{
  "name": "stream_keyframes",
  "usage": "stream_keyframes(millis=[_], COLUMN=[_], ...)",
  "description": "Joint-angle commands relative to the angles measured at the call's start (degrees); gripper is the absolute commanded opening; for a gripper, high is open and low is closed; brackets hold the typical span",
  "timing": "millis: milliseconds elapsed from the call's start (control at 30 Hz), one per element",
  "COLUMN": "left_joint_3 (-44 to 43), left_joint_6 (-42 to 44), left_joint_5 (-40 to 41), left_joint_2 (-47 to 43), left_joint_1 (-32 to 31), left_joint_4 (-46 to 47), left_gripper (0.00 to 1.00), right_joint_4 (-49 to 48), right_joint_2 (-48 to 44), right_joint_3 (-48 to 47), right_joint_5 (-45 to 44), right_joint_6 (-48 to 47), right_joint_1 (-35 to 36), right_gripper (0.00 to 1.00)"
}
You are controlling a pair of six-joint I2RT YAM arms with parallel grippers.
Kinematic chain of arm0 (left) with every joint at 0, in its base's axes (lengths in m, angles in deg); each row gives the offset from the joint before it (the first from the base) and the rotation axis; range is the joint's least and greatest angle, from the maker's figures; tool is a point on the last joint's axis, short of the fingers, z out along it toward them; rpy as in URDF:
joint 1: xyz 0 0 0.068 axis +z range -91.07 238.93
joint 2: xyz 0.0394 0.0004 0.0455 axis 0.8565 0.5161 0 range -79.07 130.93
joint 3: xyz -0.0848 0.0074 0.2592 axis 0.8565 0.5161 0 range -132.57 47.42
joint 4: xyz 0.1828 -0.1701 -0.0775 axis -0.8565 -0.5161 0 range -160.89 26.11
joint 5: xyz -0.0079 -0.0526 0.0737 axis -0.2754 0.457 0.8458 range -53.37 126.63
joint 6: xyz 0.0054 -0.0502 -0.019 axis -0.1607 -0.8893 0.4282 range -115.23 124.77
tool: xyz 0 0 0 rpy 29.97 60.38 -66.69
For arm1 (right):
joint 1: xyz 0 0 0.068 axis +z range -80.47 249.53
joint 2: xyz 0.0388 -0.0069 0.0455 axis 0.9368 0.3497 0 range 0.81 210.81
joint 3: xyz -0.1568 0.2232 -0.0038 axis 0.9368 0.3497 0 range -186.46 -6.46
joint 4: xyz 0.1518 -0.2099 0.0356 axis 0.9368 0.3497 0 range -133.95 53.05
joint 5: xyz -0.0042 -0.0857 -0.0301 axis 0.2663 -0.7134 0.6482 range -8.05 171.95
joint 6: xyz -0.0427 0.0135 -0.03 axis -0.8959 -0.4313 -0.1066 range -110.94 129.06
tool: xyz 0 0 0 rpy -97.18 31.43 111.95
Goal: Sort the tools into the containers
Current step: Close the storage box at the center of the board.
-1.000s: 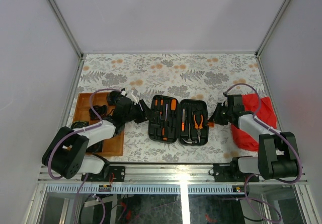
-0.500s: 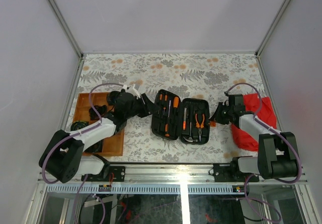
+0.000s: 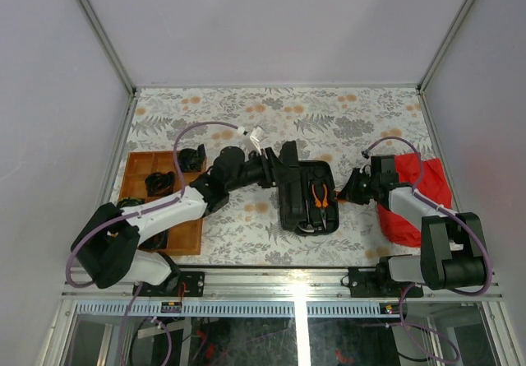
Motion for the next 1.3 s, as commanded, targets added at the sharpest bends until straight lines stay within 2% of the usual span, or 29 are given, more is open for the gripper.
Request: stream_keyframes(millis=[0,200,500,667,800,933,1033,1133,1267], left_joint_3=[-1.94,-4.03,-3.66,-6.03,-11.43,-14.3,-15.1,-15.37,-15.42], left_joint_6=[-0.29,-0.78,-0.36,1.49,4.84,7.5,8.44,8.9,9.9], left_joint_5=[-1.25,-0.34,1.94,3.54,6.01,8.97,11.98,16.64,22.54], left_joint_2=[5.43,12.31,17.14,17.03,16.74,15.58,14.45,13.02,11.67], left_joint_1=[-4.21,-7.34,-7.86,-7.82,-8.05,-8.2,-8.22,-8.21,-8.25], left_joint_4=[-0.19,1.56,2.05,-2.91,-10.95,-17.05,-21.22,-24.81,-29.36], left_gripper=[0.39,0.37,0.36,0.36,0.37,0.38,0.39,0.4,0.41], right_joint_4=[-0.41,0.22,2.9,5.86,8.76,7.45,9.79,12.2,11.7], right_joint_2=[0.43,-0.31,-4.6,-10.88,-15.89,-17.88,-14.8,-11.84,-9.93], right_joint_3=[0.58,0.47,-0.72,-1.15,-1.02,-0.36,-1.99,-2.94,-3.53], right_joint_5=[4.08,3.72,-0.75,-7.54,-14.14,-10.05,-4.3,-2.6,-1.92], right_joint_6=[0.86,0.7,1.22,1.9,2.28,1.15,-0.95,-1.03,0.26], right_joint_1=[1.12,1.09,1.09,1.14,1.12,1.08,1.22,1.4,6.05], right_gripper=[0.1,0.1,0.1,0.16,0.23,0.22,0.16,0.15,0.14])
